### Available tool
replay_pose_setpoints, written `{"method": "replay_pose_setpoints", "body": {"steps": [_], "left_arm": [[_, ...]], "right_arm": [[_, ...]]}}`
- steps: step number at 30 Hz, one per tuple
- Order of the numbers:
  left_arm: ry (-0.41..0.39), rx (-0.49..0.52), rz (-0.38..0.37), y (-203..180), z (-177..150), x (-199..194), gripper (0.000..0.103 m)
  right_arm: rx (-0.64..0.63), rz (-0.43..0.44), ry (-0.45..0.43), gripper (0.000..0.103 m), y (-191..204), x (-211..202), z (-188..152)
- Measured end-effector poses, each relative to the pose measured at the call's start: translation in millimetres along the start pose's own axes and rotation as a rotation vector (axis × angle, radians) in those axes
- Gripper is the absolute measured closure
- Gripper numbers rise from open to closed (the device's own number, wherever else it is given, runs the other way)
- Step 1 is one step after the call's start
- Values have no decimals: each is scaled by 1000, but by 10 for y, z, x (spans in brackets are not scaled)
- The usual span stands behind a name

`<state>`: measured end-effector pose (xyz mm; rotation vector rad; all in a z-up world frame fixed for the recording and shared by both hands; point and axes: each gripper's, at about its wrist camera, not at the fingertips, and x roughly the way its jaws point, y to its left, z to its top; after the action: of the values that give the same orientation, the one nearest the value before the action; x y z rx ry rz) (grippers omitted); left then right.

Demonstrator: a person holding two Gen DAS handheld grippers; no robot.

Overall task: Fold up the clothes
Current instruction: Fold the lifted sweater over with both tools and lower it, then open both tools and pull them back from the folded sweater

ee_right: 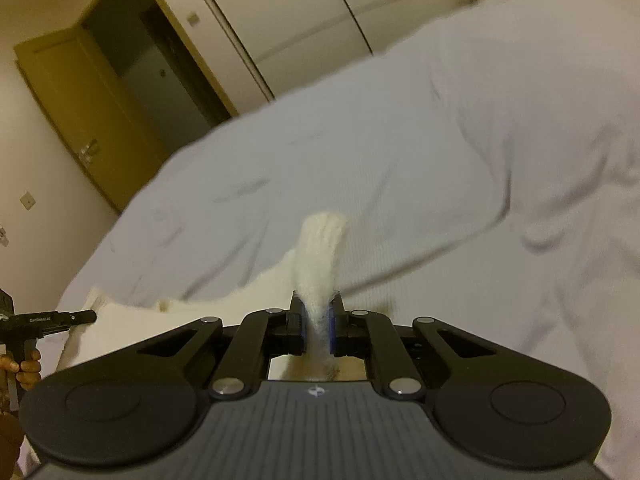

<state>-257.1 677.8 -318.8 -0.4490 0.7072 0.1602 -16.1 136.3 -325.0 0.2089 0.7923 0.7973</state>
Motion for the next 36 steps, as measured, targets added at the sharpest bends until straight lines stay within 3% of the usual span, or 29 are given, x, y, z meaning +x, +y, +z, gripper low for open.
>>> {"method": "replay_pose_setpoints", "body": {"steps": [4, 7, 9, 11, 14, 16, 19, 21, 23, 25, 28, 30, 32, 36], "left_arm": [[85, -13, 64, 83, -113, 326, 93], [90, 5, 107, 69, -141, 312, 88], [53, 30, 171, 6, -139, 93, 80], [16, 54, 235, -57, -138, -126, 79], [-40, 92, 330, -152, -136, -455, 79], [-68, 75, 240, -290, -321, -811, 80], [-80, 103, 130, -576, -679, -1220, 80], [-72, 136, 64, -777, -977, -1353, 80], [-51, 147, 89, -898, -1266, -1347, 81], [-15, 113, 174, -834, -1537, -1228, 82], [17, -54, 170, -594, -1789, -1139, 81], [7, -89, 204, -656, -1774, -1257, 85], [-21, -68, 242, -810, -1781, -1420, 88], [-28, -24, 271, -1039, -1889, -1561, 85]], "right_arm": [[-25, -103, 72, 93, -21, 221, -124], [-50, -160, 147, 93, -45, 460, -240], [-56, -193, 151, 90, -10, 447, -242], [-70, -257, 95, 64, 107, 263, -221], [-90, -353, 9, 57, 283, -13, -189], [-92, -377, -59, 57, 415, -274, -231], [-71, -302, -123, 58, 643, -663, -540], [-60, -261, -150, 66, 772, -858, -735], [-57, -270, -145, 69, 804, -897, -845], [-54, -279, -140, 69, 835, -936, -955], [-49, -292, -132, 74, 882, -994, -1120], [-46, -301, -127, 74, 914, -1032, -1230], [-43, -310, -122, 73, 945, -1071, -1340], [-37, -328, -111, 72, 1008, -1148, -1560]]}}
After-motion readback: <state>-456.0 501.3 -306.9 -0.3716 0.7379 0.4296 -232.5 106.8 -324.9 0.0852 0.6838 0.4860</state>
